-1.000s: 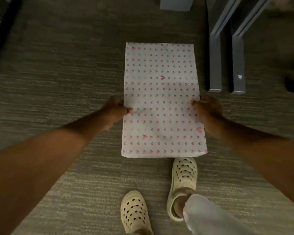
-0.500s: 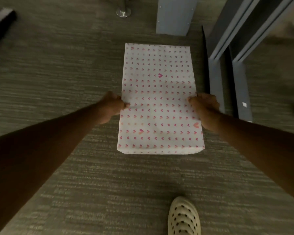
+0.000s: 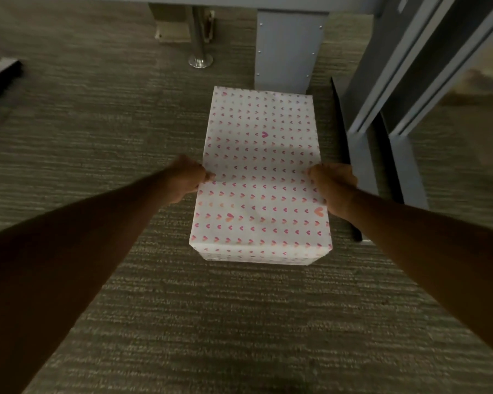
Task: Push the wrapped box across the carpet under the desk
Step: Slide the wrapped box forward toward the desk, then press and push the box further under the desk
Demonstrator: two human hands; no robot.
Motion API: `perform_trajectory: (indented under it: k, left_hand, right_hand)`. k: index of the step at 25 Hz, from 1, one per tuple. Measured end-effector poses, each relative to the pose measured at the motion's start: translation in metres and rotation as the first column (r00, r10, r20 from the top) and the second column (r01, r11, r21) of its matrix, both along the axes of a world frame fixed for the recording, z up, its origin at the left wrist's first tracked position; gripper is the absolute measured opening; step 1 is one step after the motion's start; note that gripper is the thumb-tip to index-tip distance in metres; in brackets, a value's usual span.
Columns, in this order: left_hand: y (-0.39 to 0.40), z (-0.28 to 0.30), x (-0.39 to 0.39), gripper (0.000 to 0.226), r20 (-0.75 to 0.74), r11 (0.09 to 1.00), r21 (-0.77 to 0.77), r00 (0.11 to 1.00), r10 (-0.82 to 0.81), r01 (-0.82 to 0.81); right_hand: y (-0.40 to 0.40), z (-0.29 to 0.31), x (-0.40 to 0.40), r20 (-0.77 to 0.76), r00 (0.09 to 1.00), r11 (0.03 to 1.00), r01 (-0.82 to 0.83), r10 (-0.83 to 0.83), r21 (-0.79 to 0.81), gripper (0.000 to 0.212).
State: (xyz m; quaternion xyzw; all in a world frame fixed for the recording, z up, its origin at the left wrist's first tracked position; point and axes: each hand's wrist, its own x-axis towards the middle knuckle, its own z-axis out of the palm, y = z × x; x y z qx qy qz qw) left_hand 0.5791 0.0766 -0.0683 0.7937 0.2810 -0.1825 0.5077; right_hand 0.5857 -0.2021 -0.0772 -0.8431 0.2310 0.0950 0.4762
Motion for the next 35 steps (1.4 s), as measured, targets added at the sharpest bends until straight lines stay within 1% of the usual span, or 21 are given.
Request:
perform_trajectory:
  k: [1,3,5,7,9,10,13,14,15,16,17,18,19,20,21,22,23,25,28,30,35]
  left_hand:
    - [0.0,-0.003,0.002,0.014,-0.001,1.0,-0.007,1.0,-0.003,0.003]
    - [-0.001,-0.007,0.007,0.016,-0.013,0.999,-0.049,1.0,0.01,-0.011]
    - [-0.002,-0.012,0.011,0.025,-0.015,0.998,-0.064,1.0,0.025,-0.026]
    - [-0.004,-0.014,0.013,0.034,-0.017,0.998,-0.056,1.0,0.025,-0.026]
    - [-0.004,-0.016,0.015,0.035,-0.011,0.998,-0.064,1.0,0.026,-0.027]
    - [-0.004,-0.017,0.016,0.035,-0.006,0.997,-0.072,1.0,0.026,-0.027]
    - [-0.002,-0.017,0.016,0.036,0.0,0.999,-0.045,1.0,0.026,-0.026]
    - [-0.002,-0.018,0.016,0.038,0.004,1.0,-0.01,1.0,0.012,-0.012]
    - [-0.003,-0.017,0.015,0.041,0.009,0.999,0.032,1.0,-0.018,0.017]
    - [-0.005,-0.016,0.015,0.046,0.021,0.995,0.086,0.998,-0.054,0.052]
    - [-0.008,-0.015,0.015,0.056,0.031,0.983,0.161,0.995,-0.094,0.088]
    - [-0.011,-0.014,0.014,0.07,0.045,0.96,0.257,0.991,-0.126,0.111]
    - [-0.014,-0.014,0.013,0.085,0.065,0.921,0.368,0.984,-0.163,0.128]
    - [-0.017,-0.012,0.011,0.095,0.104,0.86,0.49,0.97,-0.22,0.143]
    - [-0.02,-0.011,0.009,0.101,0.153,0.782,0.605,0.942,-0.297,0.148]
    - [-0.022,-0.008,0.01,0.104,0.2,0.703,0.696,0.901,-0.384,0.145]
    - [-0.024,-0.005,0.011,0.106,0.233,0.637,0.759,0.856,-0.462,0.137]
    - [-0.027,0.001,0.013,0.112,0.245,0.54,0.831,0.784,-0.571,0.134]
    - [-0.028,0.009,0.012,0.115,0.19,0.442,0.883,0.741,-0.644,0.158]
    - [-0.027,0.012,0.009,0.114,0.166,0.41,0.897,0.736,-0.656,0.163]
    - [-0.027,0.015,0.006,0.113,0.153,0.379,0.912,0.726,-0.67,0.158]
  right_hand:
    - [-0.001,-0.005,0.005,-0.004,1.0,1.0,0.002,-0.002,0.02,0.032]
    - [-0.002,-0.011,0.011,-0.012,1.0,1.0,-0.01,0.01,0.005,0.041]
    - [-0.004,-0.014,0.019,-0.015,0.999,0.999,-0.042,0.042,0.006,0.041]
    - [-0.005,-0.016,0.021,-0.02,0.999,0.999,-0.035,0.035,-0.012,0.04]
    - [-0.005,-0.02,0.026,-0.029,0.999,1.0,-0.014,0.013,-0.026,0.041]
    - [-0.004,-0.022,0.029,-0.029,1.0,1.0,-0.005,0.005,-0.03,0.04]
    - [-0.004,-0.024,0.029,0.013,0.999,0.995,-0.038,0.039,-0.089,0.024]
    - [-0.003,-0.023,0.027,0.015,0.997,0.993,-0.072,0.074,-0.097,0.026]
    - [-0.002,-0.02,0.024,0.014,0.992,0.987,-0.119,0.121,-0.109,0.034]
    - [-0.002,-0.018,0.023,0.021,0.98,0.966,-0.191,0.197,-0.176,0.045]
    - [-0.003,-0.016,0.022,0.037,0.954,0.909,-0.271,0.298,-0.318,0.057]
    - [-0.004,-0.014,0.023,0.045,0.914,0.802,-0.329,0.403,-0.498,0.068]
    - [-0.004,-0.011,0.023,0.052,0.866,0.672,-0.346,0.497,-0.655,0.078]
    - [-0.004,-0.006,0.023,0.064,0.817,0.568,-0.34,0.574,-0.749,0.086]
    - [-0.002,-0.002,0.023,0.075,0.777,0.505,-0.33,0.625,-0.798,0.094]
    - [-0.001,0.003,0.024,0.075,0.751,0.466,-0.325,0.656,-0.823,0.1]
    - [0.001,0.006,0.025,0.063,0.736,0.437,-0.328,0.674,-0.838,0.104]
    - [0.004,0.01,0.026,0.033,0.719,0.396,-0.343,0.694,-0.852,0.108]
    - [0.01,0.015,0.026,0.02,0.706,0.382,-0.358,0.707,-0.852,0.11]
    - [0.012,0.019,0.025,0.021,0.709,0.382,-0.354,0.705,-0.854,0.111]
    - [0.011,0.025,0.026,0.014,0.706,0.369,-0.354,0.708,-0.86,0.111]
